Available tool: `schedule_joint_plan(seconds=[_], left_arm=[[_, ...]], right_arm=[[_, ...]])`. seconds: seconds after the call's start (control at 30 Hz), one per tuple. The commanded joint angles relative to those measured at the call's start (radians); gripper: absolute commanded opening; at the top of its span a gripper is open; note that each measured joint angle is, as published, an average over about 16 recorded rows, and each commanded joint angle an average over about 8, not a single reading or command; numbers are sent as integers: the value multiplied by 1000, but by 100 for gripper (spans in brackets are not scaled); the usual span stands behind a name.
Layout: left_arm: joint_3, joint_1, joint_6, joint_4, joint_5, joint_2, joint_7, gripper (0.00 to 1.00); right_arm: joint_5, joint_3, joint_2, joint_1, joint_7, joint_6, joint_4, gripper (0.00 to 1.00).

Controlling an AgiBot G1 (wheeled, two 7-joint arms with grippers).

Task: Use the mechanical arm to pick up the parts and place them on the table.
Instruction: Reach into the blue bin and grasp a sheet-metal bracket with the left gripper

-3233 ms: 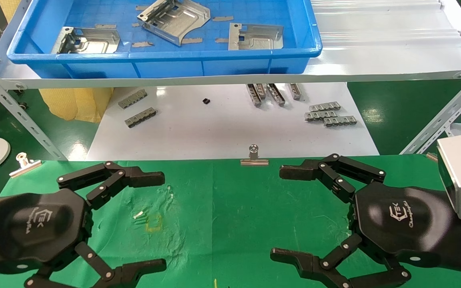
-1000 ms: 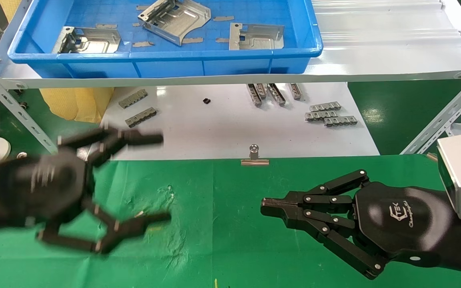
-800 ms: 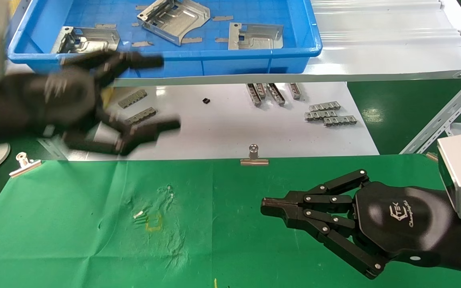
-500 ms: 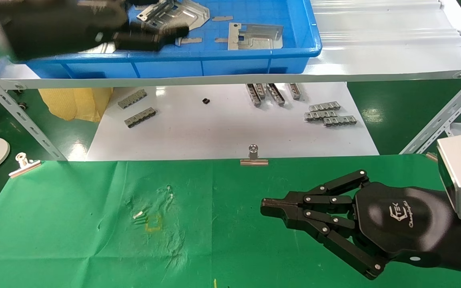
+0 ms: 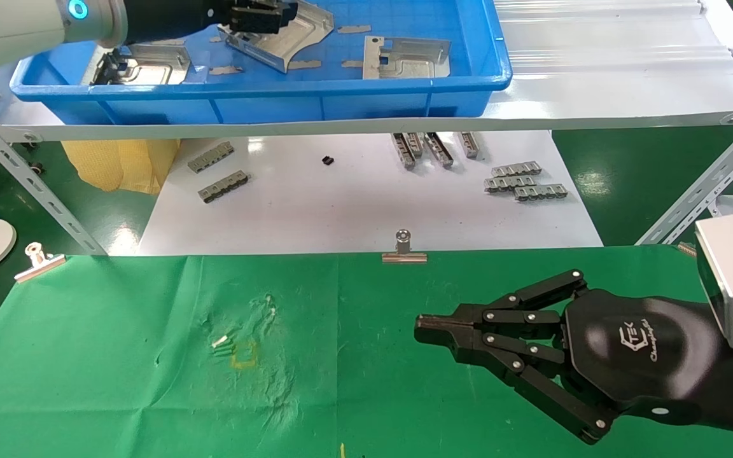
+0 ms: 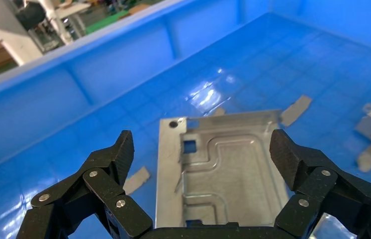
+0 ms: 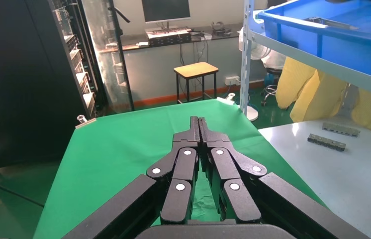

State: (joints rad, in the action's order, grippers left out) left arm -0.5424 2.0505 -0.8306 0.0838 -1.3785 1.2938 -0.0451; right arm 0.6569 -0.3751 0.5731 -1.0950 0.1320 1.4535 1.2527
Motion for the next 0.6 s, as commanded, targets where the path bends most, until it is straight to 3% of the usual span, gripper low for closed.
schedule_joint_plan(seconds=[0.03, 0.6], left_arm=[[-6, 13, 22, -32, -10, 18, 1, 0], [-32, 34, 56, -86, -46, 34, -68, 0]], right_arm=[[0, 0, 0, 0, 0, 0, 0, 100], [0, 0, 0, 0, 0, 0, 0, 100]])
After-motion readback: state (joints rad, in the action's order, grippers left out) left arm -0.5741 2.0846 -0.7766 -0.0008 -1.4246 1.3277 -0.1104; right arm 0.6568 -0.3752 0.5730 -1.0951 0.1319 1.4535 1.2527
